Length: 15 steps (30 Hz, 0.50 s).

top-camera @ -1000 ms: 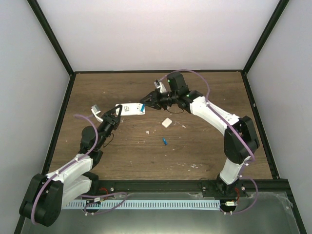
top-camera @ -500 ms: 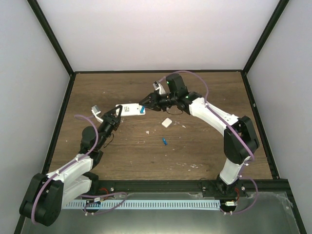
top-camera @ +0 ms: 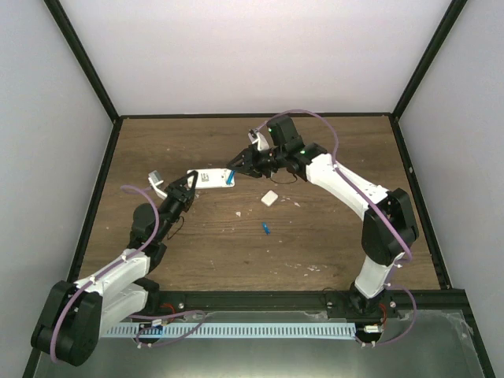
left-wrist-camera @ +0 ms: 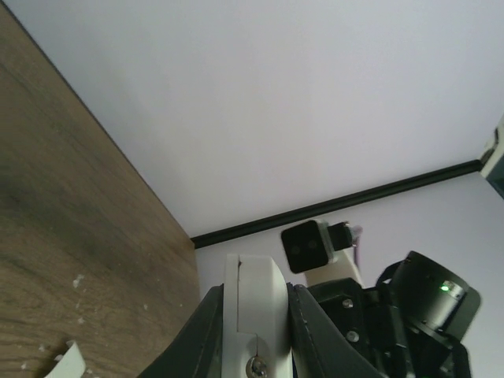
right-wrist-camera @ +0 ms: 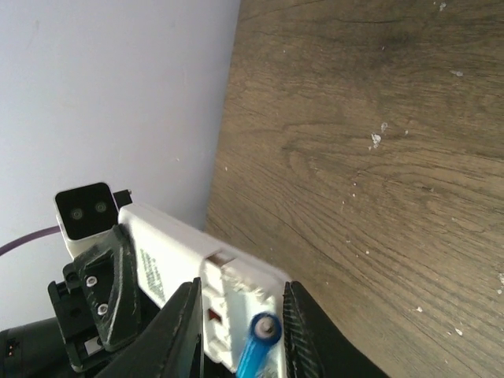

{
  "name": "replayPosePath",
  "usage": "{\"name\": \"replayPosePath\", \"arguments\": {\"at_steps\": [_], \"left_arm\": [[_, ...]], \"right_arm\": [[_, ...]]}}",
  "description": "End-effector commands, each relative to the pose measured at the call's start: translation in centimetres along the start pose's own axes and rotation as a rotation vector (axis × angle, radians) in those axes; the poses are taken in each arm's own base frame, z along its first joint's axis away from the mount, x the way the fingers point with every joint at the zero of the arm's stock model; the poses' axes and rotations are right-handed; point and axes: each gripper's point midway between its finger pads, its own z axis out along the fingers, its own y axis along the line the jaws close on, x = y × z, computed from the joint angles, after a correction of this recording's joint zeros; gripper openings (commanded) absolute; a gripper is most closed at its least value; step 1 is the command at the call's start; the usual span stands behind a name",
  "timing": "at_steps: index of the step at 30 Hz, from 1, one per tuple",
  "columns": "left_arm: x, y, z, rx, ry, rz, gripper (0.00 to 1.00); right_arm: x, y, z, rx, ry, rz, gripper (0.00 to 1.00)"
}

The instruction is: Load the batteries into the remote control

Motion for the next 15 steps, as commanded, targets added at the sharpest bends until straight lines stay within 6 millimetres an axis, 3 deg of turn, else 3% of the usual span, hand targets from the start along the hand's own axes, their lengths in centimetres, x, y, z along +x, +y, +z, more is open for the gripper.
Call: {"name": "replayPosePath", "arguments": {"at_steps": [1,7,15], "left_arm": [[-0.2,-0.1,0.3,-0.014,-0.006,0.033,0.00],[-0.3,0.1,0.4,-0.024,-0.009,0.035,0.00],[-0.4,0.1,0.3,-0.026,-0.015,0.036,0.00]], "right_arm": [[-0.7,2.7,-0.9,-0.022,-0.018,-0.071,0.21],[-0.6,2.7,-0.6,0.007,-0.007,-0.087,0.20],[-0.7,0.9,-0.7,0.114,-0.022,-0.081,0.23]]}}
